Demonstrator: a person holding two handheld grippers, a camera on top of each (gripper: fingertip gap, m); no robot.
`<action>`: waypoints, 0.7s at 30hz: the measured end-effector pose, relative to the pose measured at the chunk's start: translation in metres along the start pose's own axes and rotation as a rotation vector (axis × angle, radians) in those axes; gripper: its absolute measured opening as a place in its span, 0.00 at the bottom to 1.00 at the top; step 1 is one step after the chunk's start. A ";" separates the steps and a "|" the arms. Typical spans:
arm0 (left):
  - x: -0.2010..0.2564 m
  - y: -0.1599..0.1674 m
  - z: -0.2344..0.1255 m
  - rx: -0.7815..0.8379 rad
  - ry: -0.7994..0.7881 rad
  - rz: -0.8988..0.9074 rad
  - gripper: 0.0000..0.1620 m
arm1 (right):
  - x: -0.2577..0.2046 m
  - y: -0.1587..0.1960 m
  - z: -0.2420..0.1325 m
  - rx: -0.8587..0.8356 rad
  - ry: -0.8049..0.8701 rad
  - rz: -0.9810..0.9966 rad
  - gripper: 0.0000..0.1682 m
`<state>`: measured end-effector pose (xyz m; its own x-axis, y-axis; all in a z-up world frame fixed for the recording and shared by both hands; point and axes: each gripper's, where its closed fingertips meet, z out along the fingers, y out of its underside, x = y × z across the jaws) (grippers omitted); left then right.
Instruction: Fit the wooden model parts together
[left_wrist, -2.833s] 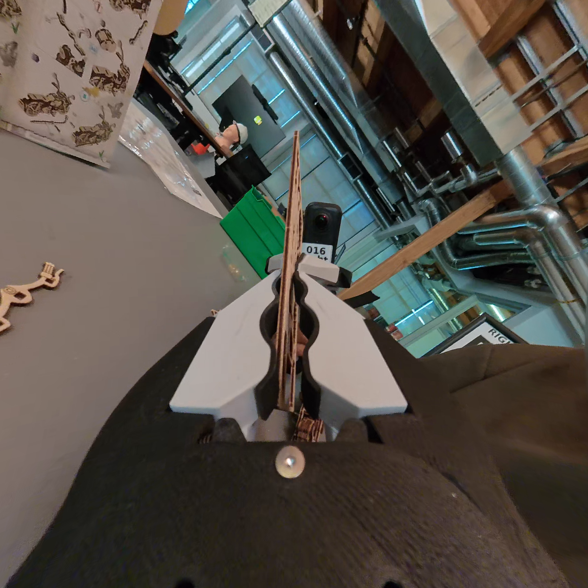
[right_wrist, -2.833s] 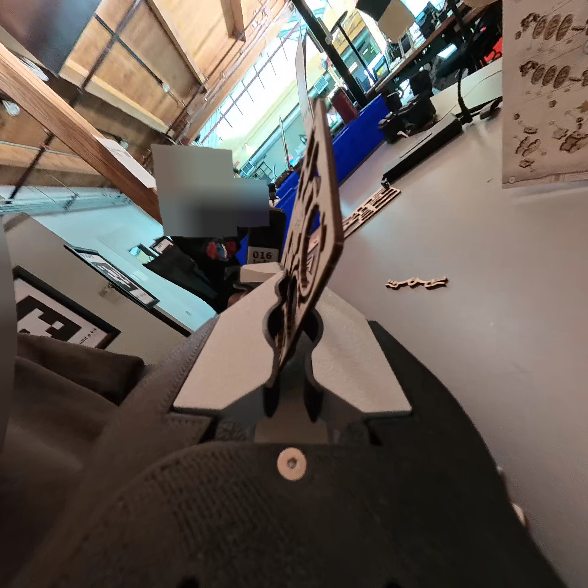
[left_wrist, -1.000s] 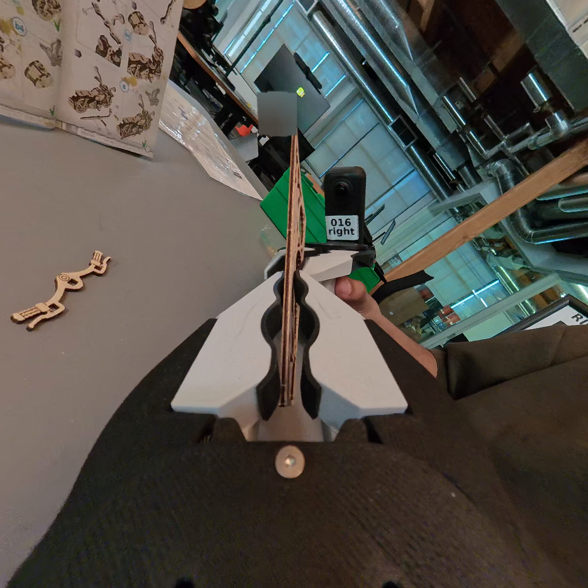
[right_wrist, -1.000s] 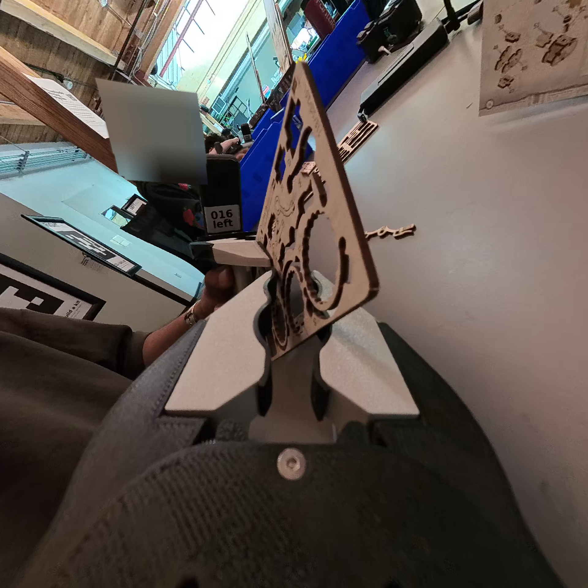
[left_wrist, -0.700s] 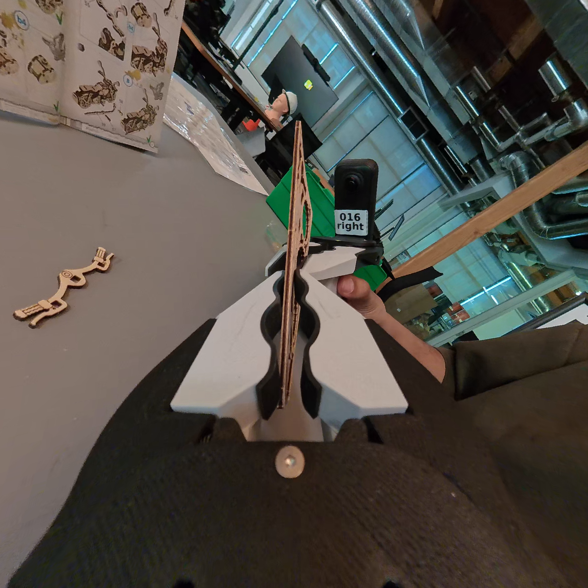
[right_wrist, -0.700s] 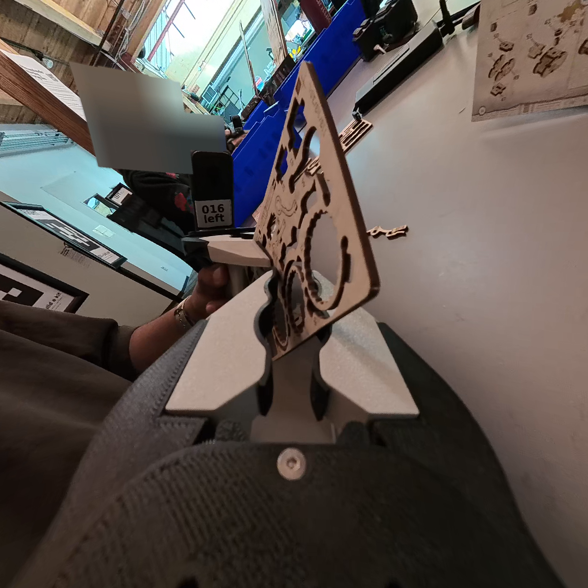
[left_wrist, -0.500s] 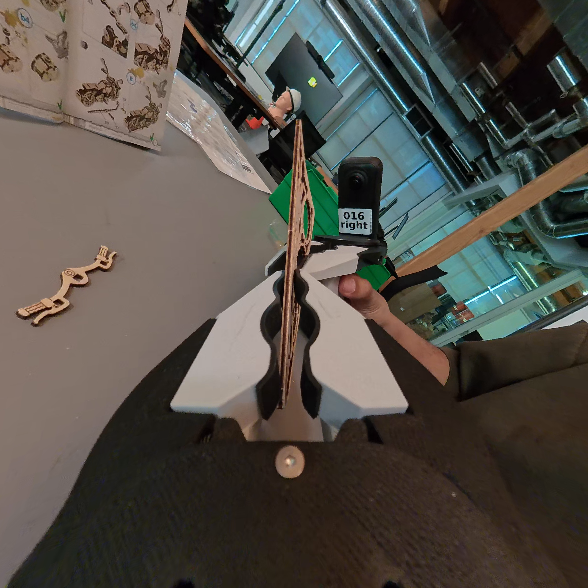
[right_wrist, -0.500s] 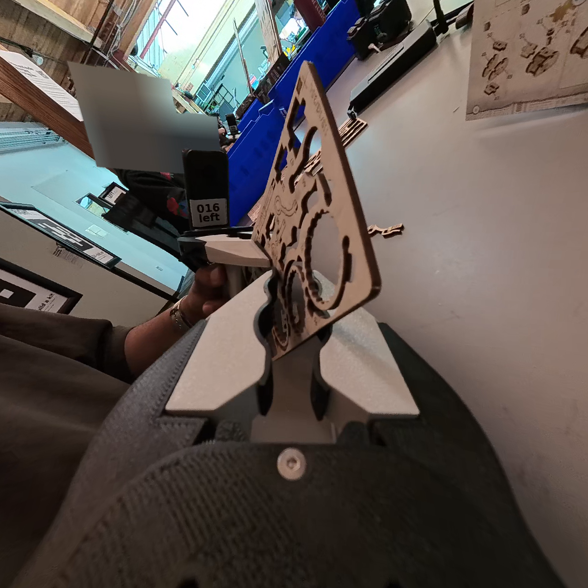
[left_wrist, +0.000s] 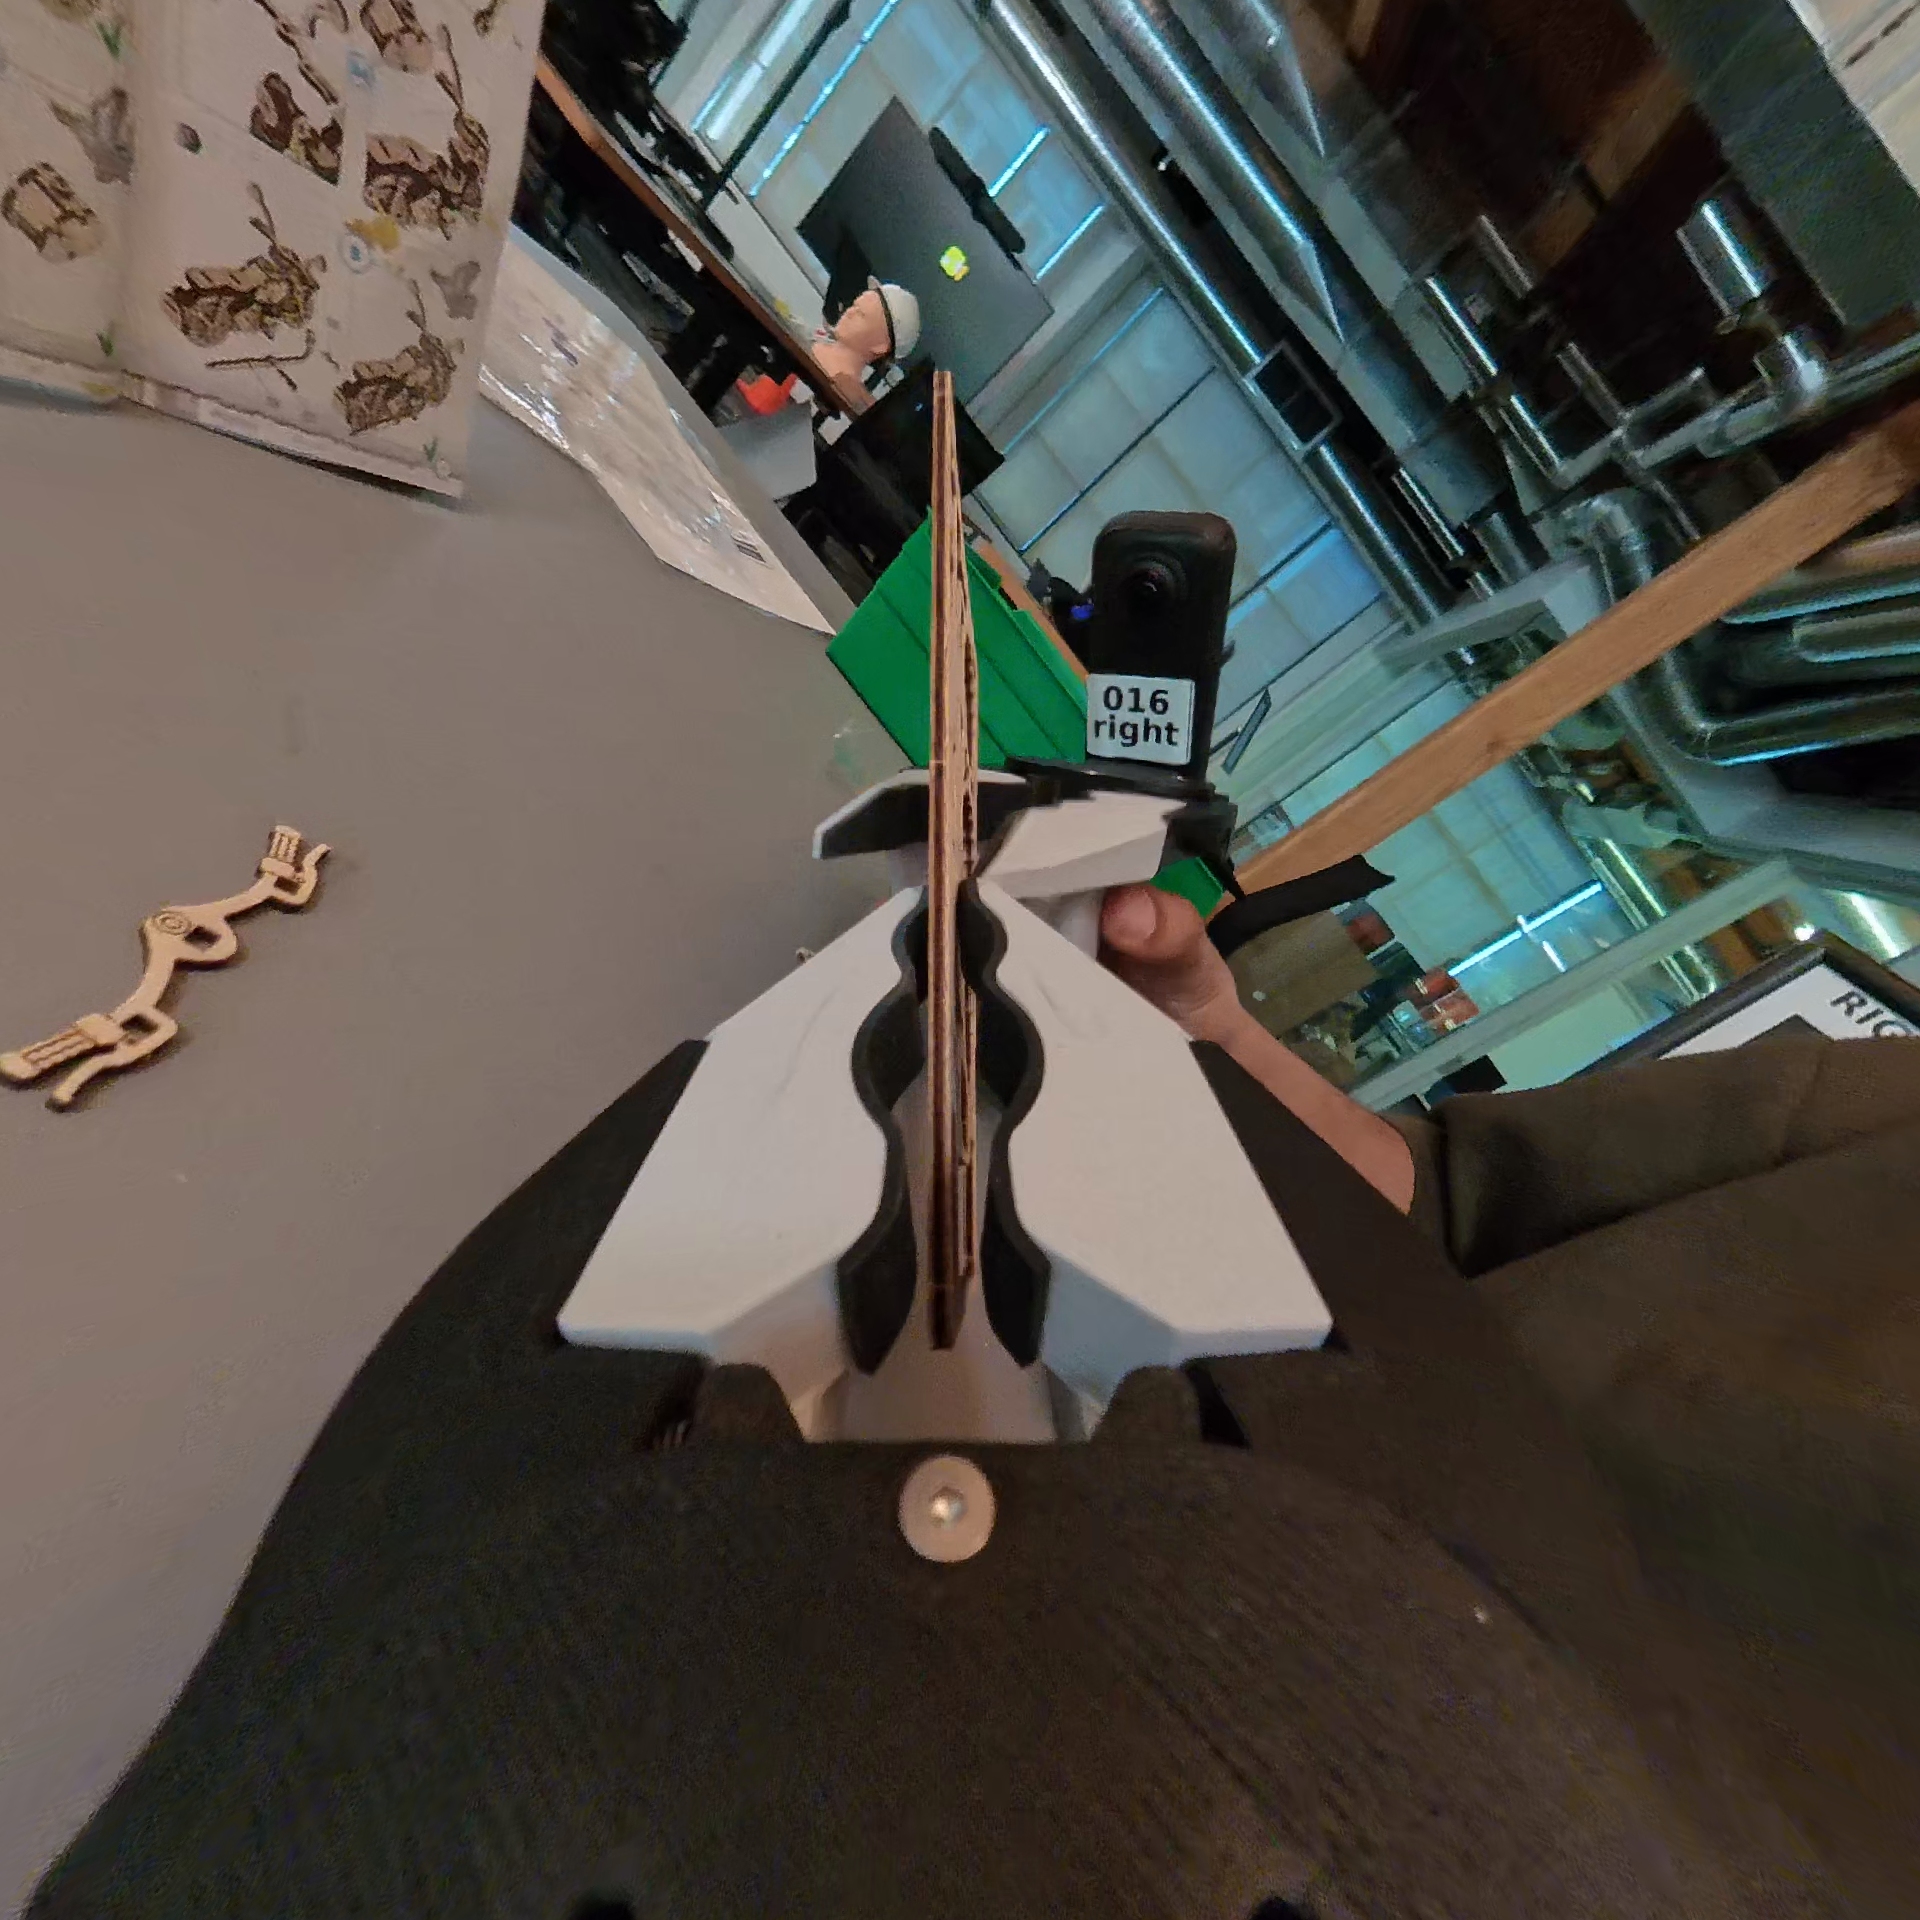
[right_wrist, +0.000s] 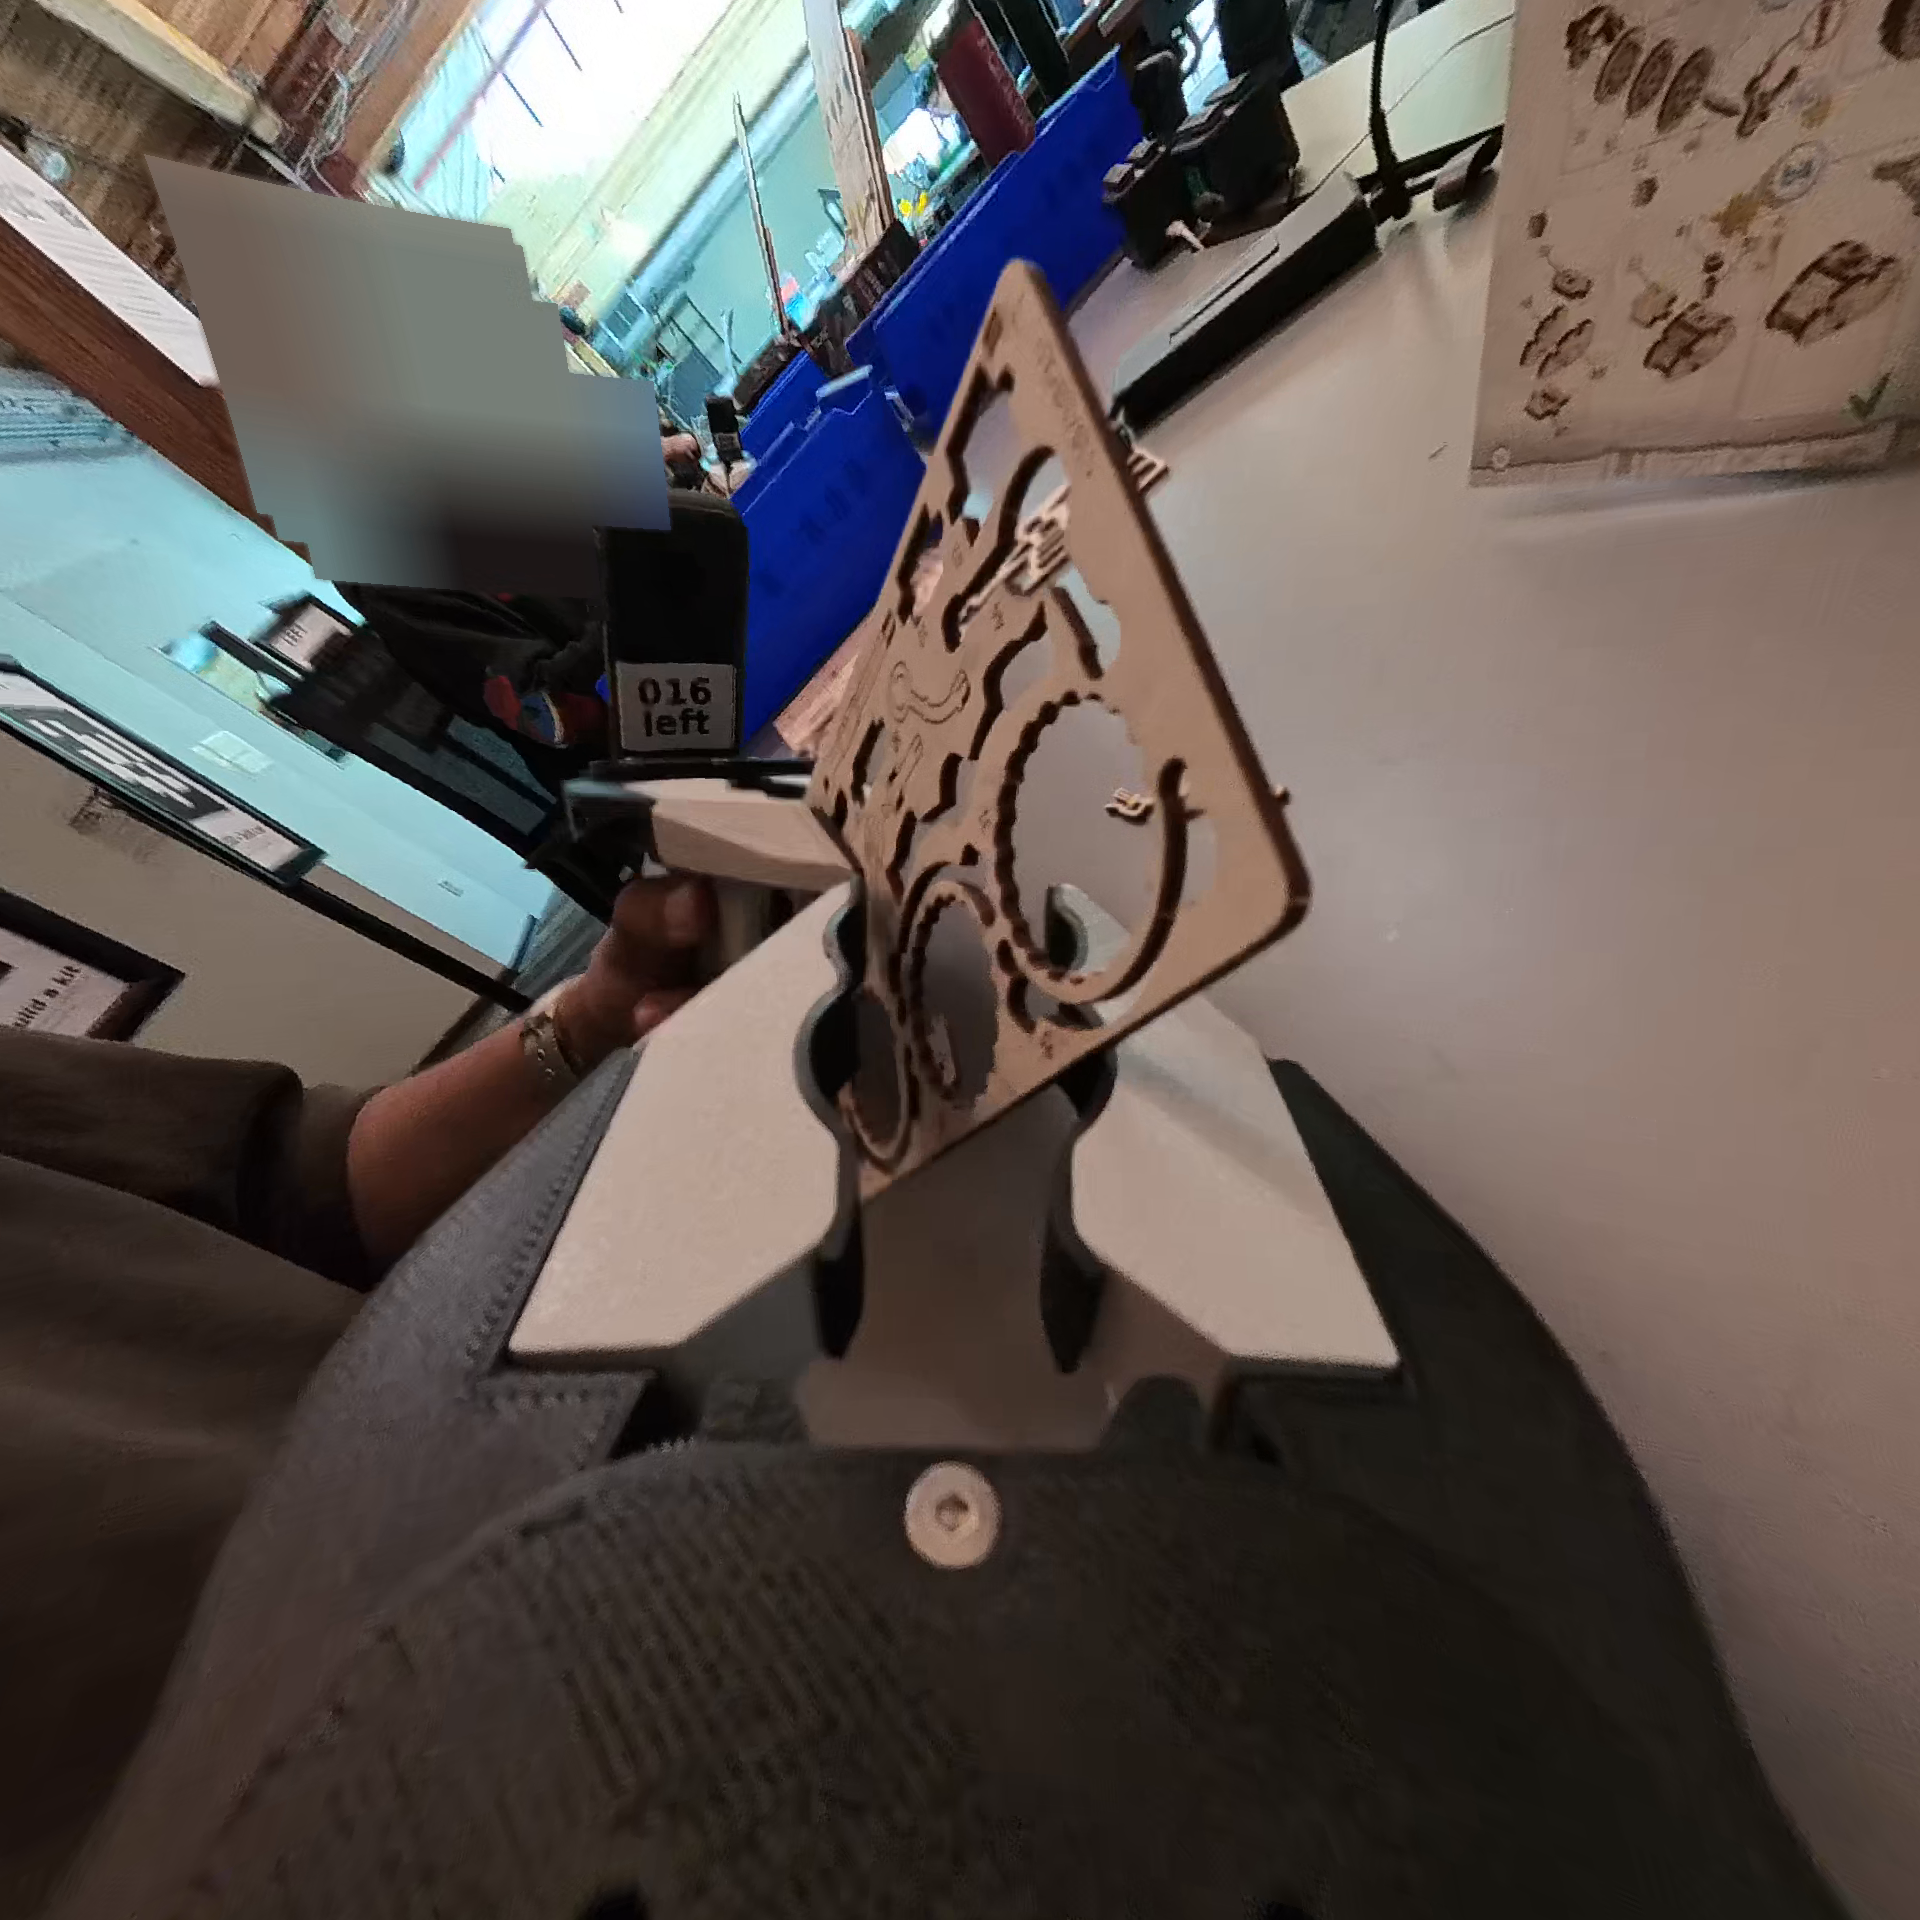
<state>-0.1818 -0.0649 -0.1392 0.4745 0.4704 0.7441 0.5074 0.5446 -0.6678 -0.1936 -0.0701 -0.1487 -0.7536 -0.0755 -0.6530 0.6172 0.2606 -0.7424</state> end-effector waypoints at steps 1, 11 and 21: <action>0.001 0.003 0.002 -0.009 0.003 0.007 0.00 | -0.001 -0.004 -0.002 0.029 -0.016 0.033 0.20; 0.004 0.008 0.005 -0.028 -0.003 0.028 0.00 | -0.003 -0.004 -0.005 0.029 -0.056 0.080 0.14; -0.003 0.002 0.002 0.011 -0.039 0.006 0.05 | -0.012 -0.005 -0.007 0.015 -0.124 0.087 0.01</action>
<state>-0.1840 -0.0636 -0.1426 0.4492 0.4998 0.7406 0.4970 0.5491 -0.6719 -0.1889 -0.0638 -0.1363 -0.6640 -0.1717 -0.7278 0.6831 0.2565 -0.6838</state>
